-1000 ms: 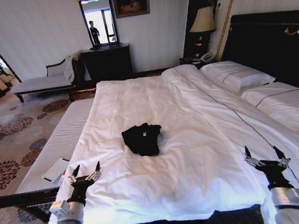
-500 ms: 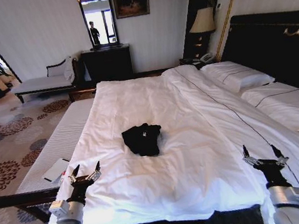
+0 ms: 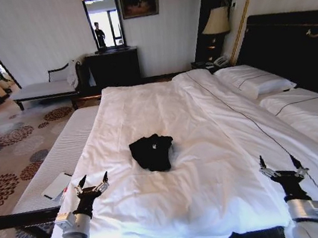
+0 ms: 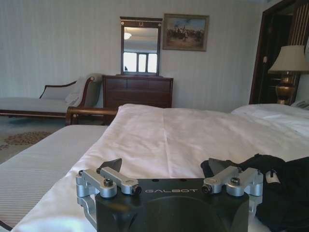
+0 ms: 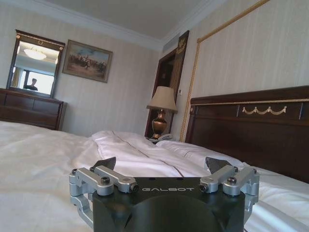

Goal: Fold the clothes on the bed.

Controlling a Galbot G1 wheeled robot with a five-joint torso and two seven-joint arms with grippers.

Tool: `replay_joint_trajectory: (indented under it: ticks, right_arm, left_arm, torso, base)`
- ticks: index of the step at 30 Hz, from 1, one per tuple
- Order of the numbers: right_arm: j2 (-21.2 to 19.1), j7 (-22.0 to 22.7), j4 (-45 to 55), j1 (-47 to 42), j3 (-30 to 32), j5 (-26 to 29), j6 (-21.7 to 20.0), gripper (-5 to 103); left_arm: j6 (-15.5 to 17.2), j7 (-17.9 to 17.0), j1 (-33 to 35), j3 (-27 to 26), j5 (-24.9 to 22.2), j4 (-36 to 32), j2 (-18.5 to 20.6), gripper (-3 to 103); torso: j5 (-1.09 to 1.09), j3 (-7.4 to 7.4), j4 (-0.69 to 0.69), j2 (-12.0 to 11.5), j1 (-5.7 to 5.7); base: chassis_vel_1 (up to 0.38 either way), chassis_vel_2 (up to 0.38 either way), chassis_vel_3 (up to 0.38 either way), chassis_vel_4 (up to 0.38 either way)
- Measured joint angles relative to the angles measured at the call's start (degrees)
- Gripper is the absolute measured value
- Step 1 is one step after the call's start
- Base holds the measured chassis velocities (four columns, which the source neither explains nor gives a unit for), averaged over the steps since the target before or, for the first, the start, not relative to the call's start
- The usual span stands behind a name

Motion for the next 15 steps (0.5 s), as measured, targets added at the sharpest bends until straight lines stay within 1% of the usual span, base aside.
replay_joint_trajectory:
  ticks: [2,4,5,6,7,8,9,11,13,14,15]
  right_arm:
    - [-1.10,1.93,1.89,0.22,-0.66,1.09,-2.25,100]
    - [-3.12,4.20,4.15,0.84,-1.44,2.57,-5.29,100]
    - [-3.12,4.20,4.15,0.84,-1.44,2.57,-5.29,100]
    - [-4.75,5.11,5.24,1.66,-2.15,3.49,-6.96,100]
    - [-6.53,5.81,5.91,2.51,-2.96,4.39,-8.29,100]
    - [-9.22,6.68,6.68,3.72,-4.11,5.78,-10.21,100]
    - [-9.22,6.68,6.68,3.72,-4.11,5.78,-10.21,100]
    - [-14.32,8.23,8.07,5.76,-6.24,9.77,-14.79,100]
    - [-19.14,9.30,9.42,8.08,-7.77,15.00,-20.07,100]
    - [-19.14,9.30,9.42,8.08,-7.77,15.00,-20.07,100]
    - [-21.27,9.87,9.95,9.62,-8.47,18.46,-22.62,100]
  left_arm:
    - [0.73,-0.01,-1.11,-0.13,-1.00,0.35,1.18,100]
    - [1.65,-0.04,-2.55,-0.34,-2.54,0.63,2.60,100]
    - [1.65,-0.04,-2.55,-0.34,-2.54,0.63,2.60,100]
    - [2.16,-0.07,-3.28,-0.62,-3.70,0.81,3.36,100]
    - [2.58,-0.15,-3.78,-0.91,-4.72,0.96,3.89,100]
    - [3.01,-0.29,-4.29,-1.22,-5.72,1.13,4.49,100]
    - [3.01,-0.29,-4.29,-1.22,-5.72,1.13,4.49,100]
    - [3.30,-0.43,-4.85,-1.46,-6.19,1.60,5.03,100]
    - [3.37,-0.49,-4.81,-1.21,-5.99,1.82,4.75,100]
    - [3.37,-0.49,-4.81,-1.21,-5.99,1.82,4.75,100]
    - [3.37,-0.45,-4.50,-0.84,-5.49,1.86,4.32,100]
  torso:
    - [0.00,-0.01,0.00,0.00,-0.02]
    - [-0.01,-0.01,-0.02,0.01,-0.05]
    - [-0.01,-0.01,-0.02,0.01,-0.05]
    - [-0.01,-0.02,-0.05,0.02,-0.05]
    - [-0.01,-0.02,-0.03,0.02,-0.05]
    - [0.00,-0.01,-0.01,0.01,-0.04]
    - [0.00,-0.01,-0.01,0.01,-0.04]
    - [0.00,0.00,0.02,0.01,-0.02]
    - [0.00,0.00,0.01,0.00,-0.01]
    - [0.00,0.00,0.01,0.00,-0.01]
    - [0.00,0.00,-0.01,0.01,-0.02]
  base:
    - [0.000,0.000,0.000,0.000]
    - [0.000,0.000,0.000,0.000]
    - [0.000,0.000,0.000,0.000]
    - [0.000,0.000,0.000,0.000]
    - [0.000,0.000,0.000,0.000]
    - [0.000,0.000,0.000,0.000]
    - [0.000,0.000,0.000,0.000]
    - [0.000,0.000,0.000,0.000]
    - [0.000,0.000,0.000,0.000]
    - [0.000,0.000,0.000,0.000]
    - [0.000,0.000,0.000,0.000]
